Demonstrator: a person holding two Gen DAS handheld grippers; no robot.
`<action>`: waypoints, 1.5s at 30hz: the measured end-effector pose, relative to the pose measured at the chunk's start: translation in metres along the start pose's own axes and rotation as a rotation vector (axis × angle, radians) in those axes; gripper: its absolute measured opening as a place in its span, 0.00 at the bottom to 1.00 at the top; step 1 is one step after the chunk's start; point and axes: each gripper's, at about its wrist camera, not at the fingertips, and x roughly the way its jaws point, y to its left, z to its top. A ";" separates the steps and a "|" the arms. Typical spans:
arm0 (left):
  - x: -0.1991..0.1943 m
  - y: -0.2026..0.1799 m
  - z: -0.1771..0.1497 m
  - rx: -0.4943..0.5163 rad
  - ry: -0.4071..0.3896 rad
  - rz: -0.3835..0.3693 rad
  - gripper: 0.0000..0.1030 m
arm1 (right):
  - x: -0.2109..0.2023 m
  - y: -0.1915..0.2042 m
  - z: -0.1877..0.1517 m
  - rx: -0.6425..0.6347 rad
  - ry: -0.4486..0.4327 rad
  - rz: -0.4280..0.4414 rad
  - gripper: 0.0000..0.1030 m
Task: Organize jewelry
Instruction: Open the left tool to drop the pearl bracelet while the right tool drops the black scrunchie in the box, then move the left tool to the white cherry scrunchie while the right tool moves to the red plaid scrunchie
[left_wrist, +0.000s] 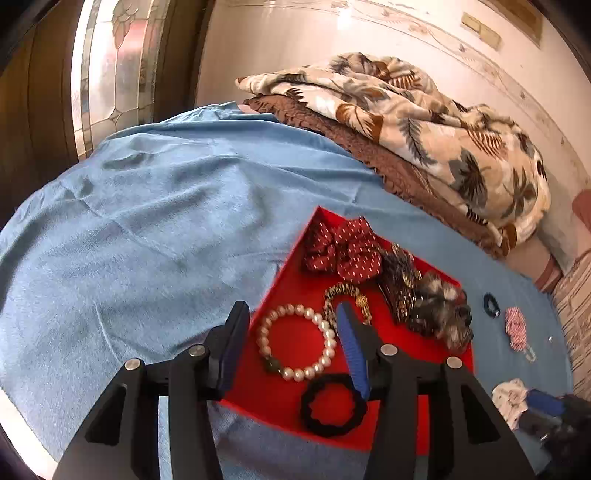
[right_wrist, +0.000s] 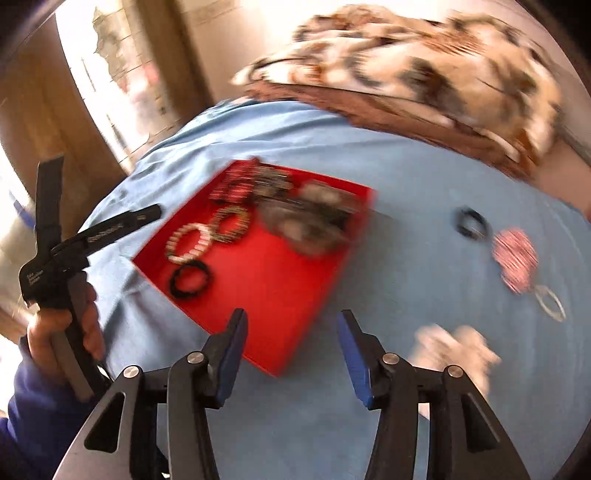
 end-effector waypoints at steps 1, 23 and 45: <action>-0.001 -0.003 -0.003 0.015 -0.003 0.007 0.46 | -0.008 -0.019 -0.008 0.025 0.001 -0.022 0.53; -0.078 -0.174 -0.061 0.374 0.040 -0.143 0.53 | -0.078 -0.209 -0.108 0.428 -0.086 -0.141 0.55; -0.043 -0.248 -0.111 0.452 0.240 -0.147 0.54 | -0.058 -0.268 -0.088 0.504 -0.118 -0.095 0.56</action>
